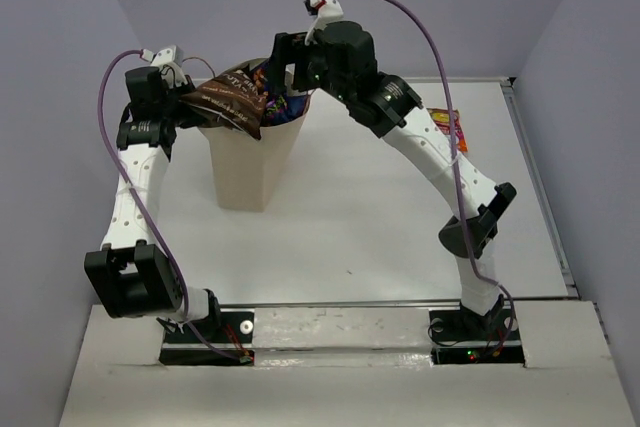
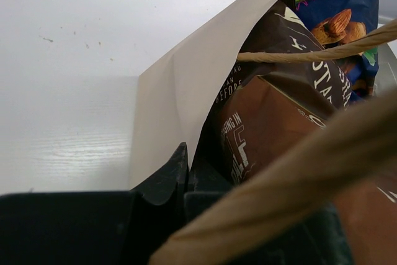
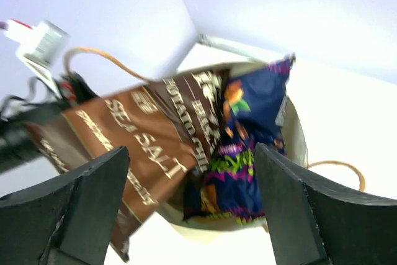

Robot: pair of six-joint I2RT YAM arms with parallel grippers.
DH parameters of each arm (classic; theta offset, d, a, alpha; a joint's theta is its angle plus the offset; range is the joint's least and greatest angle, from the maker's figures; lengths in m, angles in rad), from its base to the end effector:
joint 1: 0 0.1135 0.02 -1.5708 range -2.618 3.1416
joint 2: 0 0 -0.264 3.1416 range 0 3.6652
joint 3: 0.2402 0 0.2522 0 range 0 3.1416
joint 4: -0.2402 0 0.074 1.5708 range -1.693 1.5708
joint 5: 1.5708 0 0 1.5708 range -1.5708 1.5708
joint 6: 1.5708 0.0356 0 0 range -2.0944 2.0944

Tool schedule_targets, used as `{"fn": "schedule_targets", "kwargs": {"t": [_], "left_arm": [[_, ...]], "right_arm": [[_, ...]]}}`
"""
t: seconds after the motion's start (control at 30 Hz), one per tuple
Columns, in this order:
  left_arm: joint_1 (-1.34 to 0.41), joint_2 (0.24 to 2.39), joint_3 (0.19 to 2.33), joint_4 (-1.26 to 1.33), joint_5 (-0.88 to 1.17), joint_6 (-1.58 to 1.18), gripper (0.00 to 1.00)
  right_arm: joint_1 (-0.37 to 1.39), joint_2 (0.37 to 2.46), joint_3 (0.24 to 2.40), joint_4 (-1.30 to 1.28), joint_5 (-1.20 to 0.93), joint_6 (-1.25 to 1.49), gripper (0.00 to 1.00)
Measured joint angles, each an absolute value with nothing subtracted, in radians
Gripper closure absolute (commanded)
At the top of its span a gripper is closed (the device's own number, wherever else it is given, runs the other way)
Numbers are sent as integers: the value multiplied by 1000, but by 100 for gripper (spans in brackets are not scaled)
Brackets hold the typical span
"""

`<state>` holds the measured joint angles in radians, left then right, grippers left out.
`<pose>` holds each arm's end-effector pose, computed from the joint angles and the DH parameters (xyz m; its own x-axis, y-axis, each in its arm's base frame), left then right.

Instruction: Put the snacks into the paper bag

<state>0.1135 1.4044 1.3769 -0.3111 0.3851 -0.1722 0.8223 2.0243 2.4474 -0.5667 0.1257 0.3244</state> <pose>0.3231 0.0234 0.3916 -0.3675 -0.2017 -0.9079 0.1869 0.9403 -0.2846 0.3045 0.3212 0.4905 -0.2971 0.1448 -0.9438 -0.5779 0.7596 0.2985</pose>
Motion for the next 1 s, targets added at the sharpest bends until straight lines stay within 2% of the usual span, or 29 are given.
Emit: {"fn": "schedule_targets", "kwargs": {"t": [0.3, 0.4, 0.5, 0.53, 0.63, 0.77, 1.0], "left_arm": [[113, 1405, 1382, -317, 385, -168, 100], [113, 1406, 1396, -340, 386, -162, 100], [113, 1408, 1407, -365, 383, -150, 100], [113, 1412, 1409, -369, 380, -146, 100], [115, 1420, 1410, -368, 384, -138, 100], [113, 1420, 1411, -364, 403, -103, 100], [113, 1420, 1411, -363, 488, 20, 100]], "right_arm": [[915, 2093, 2483, -387, -10, 278, 15], [950, 2151, 2474, -388, -36, 272, 19], [963, 2196, 2441, -387, -51, 256, 46], [963, 2202, 2430, -381, -45, 258, 68], [955, 2202, 2410, -356, 12, 274, 93], [955, 2202, 2407, -351, 124, 322, 98], [954, 2255, 2533, -383, 265, 380, 99]]}}
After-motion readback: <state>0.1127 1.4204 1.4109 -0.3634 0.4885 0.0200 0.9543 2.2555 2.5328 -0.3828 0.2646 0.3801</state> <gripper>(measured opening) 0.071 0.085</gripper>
